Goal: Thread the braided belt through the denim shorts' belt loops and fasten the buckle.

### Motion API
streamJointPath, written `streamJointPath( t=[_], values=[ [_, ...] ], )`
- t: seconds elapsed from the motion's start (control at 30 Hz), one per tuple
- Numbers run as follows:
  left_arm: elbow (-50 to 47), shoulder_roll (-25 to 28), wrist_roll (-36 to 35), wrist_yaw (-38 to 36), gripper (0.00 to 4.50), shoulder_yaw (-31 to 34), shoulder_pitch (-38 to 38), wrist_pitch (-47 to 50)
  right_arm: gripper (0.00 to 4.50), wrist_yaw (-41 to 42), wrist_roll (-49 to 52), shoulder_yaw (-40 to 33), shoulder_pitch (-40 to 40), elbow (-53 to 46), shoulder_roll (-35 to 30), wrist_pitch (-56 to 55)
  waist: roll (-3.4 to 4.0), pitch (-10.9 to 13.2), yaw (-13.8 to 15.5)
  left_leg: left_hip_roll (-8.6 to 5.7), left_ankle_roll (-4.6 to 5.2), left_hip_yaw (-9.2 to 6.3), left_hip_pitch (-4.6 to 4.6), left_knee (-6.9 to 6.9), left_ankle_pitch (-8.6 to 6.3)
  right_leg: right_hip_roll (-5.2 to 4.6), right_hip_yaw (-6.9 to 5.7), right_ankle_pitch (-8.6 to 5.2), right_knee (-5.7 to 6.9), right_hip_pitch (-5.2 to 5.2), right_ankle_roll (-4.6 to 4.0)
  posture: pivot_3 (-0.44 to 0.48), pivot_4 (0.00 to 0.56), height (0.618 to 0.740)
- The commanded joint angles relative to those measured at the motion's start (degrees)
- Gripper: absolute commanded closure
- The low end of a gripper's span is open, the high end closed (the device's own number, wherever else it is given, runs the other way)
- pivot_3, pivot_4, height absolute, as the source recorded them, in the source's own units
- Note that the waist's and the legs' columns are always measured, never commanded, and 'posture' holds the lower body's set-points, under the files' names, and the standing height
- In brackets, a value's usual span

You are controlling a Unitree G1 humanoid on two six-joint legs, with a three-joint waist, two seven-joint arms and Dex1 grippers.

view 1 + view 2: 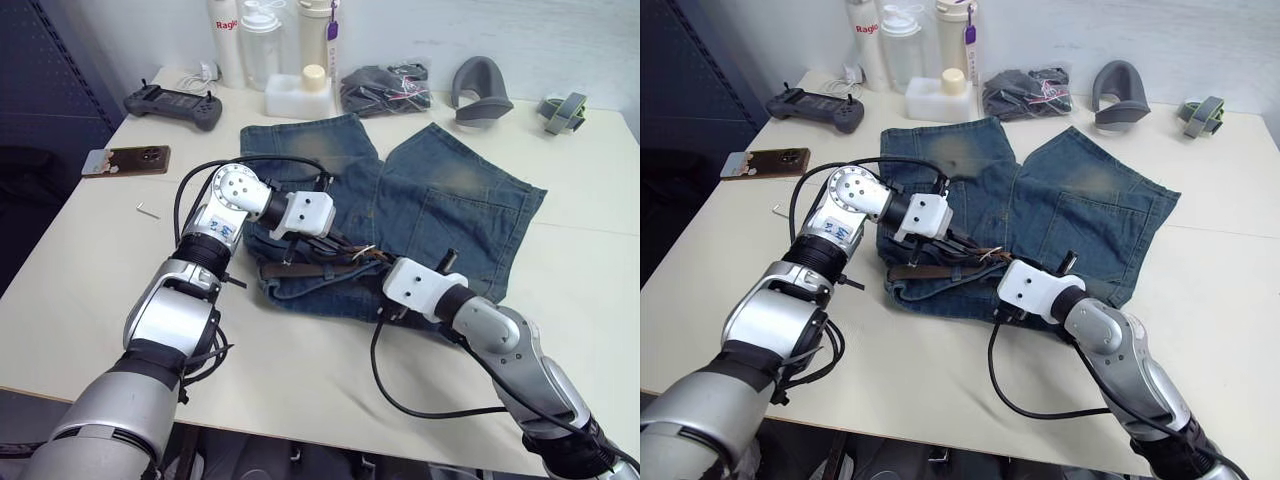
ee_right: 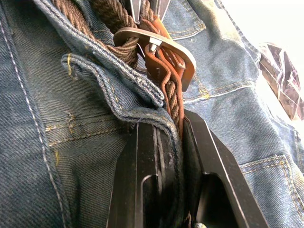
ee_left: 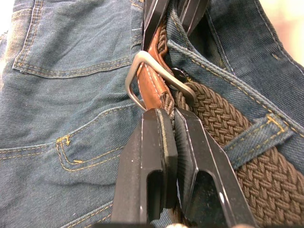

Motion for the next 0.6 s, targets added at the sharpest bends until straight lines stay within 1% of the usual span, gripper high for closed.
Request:
streamJointPath(
  t=[0.03, 0.13, 0.23, 0.43, 0.6],
  values=[
    [-3.8, -3.4, -0.6, 1.9, 4.50, -0.4, 1.1, 0.7, 4.48, 0.2, -0.4, 0.2, -0.2, -2.2, 0.8, -1.8, 0.00, 0.0, 0.0, -0.01, 0.00, 0.00, 0.00, 0.00, 0.00, 0.00, 0.01, 0.00, 0.00, 0.00, 0.00, 0.000, 0.150, 0.649],
    [-4.3, -4.1, 0.3, 4.7, 4.50, -0.5, 1.3, 0.4, 4.48, 1.3, 0.1, 0.8, -0.1, -2.7, 0.9, -2.2, 0.00, 0.0, -0.1, -0.01, 0.01, 0.00, 0.00, 0.01, 0.00, -0.01, 0.01, 0.00, 0.02, -0.01, 0.00, 0.000, 0.150, 0.649],
    [-4.0, -5.2, 0.3, 8.0, 4.50, 0.5, 0.4, 2.1, 4.48, 2.5, 0.5, 1.7, 0.5, -2.9, 0.9, -3.1, 0.00, 0.0, -0.1, -0.01, 0.01, 0.00, 0.01, 0.02, 0.01, -0.01, 0.02, 0.00, 0.05, 0.00, 0.00, 0.000, 0.150, 0.649],
    [-3.9, -6.9, 1.1, 8.7, 4.50, -0.6, 0.9, 3.1, 4.48, 4.5, 1.3, 1.7, 0.3, -3.5, 1.1, -3.3, 0.00, 0.0, -0.1, -0.01, 0.01, 0.00, 0.01, 0.04, 0.01, -0.01, 0.01, 0.00, 0.06, -0.01, 0.00, 0.000, 0.150, 0.649],
    [-0.9, -9.3, 1.8, 10.8, 4.50, -0.4, -0.8, 4.9, 4.48, 5.9, 1.9, 1.0, 0.0, -3.7, 1.3, -2.7, -0.01, 0.0, 0.2, -0.03, 0.01, 0.00, 0.01, 0.05, 0.01, -0.02, 0.00, 0.00, 0.06, 0.00, 0.00, 0.000, 0.150, 0.649]
  ],
)
